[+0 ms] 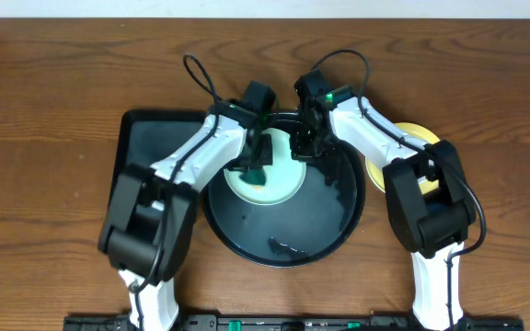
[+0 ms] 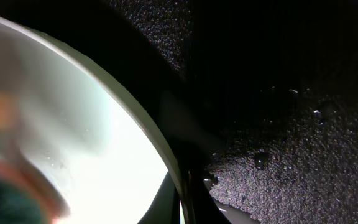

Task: Clean dirty plates on tray and stack at the side
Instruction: 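Scrub the pale green plate with the sponge in the left gripper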

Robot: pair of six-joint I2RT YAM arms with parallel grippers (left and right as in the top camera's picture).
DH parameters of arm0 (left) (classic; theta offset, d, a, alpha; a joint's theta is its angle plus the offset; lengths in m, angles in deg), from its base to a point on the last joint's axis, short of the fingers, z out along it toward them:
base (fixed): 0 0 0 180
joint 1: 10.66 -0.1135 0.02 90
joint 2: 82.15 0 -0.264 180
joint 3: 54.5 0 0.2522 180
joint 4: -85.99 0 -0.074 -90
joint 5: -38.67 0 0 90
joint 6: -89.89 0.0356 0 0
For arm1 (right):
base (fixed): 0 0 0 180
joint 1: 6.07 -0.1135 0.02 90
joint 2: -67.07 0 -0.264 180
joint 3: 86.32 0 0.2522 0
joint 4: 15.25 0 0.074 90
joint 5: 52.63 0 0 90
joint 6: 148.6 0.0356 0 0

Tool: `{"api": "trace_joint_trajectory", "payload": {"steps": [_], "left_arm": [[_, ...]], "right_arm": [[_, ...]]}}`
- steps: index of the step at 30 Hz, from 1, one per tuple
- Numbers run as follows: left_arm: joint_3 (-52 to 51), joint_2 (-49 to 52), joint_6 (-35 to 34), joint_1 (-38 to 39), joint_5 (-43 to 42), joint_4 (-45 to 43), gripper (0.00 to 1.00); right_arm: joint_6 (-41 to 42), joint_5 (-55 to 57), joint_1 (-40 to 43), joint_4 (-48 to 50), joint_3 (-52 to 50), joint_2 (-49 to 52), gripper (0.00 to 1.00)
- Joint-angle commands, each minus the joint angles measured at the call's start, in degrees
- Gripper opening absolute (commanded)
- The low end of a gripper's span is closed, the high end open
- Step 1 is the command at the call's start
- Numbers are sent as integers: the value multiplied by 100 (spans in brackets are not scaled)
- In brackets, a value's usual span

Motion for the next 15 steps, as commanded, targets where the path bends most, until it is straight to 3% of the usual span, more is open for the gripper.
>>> {"api": "trace_joint_trajectory", "payload": {"steps": [1, 8, 15], "left_arm": [[-35, 175, 35, -42, -726, 28, 7], [-35, 175, 350, -42, -2083, 33, 8], [-35, 175, 319, -105, -1174, -474, 8]], "right_arm": [[105, 125, -142, 59, -42, 306, 1], [105, 125, -142, 57, -42, 304, 1], [103, 125, -142, 52, -42, 304, 1]]}}
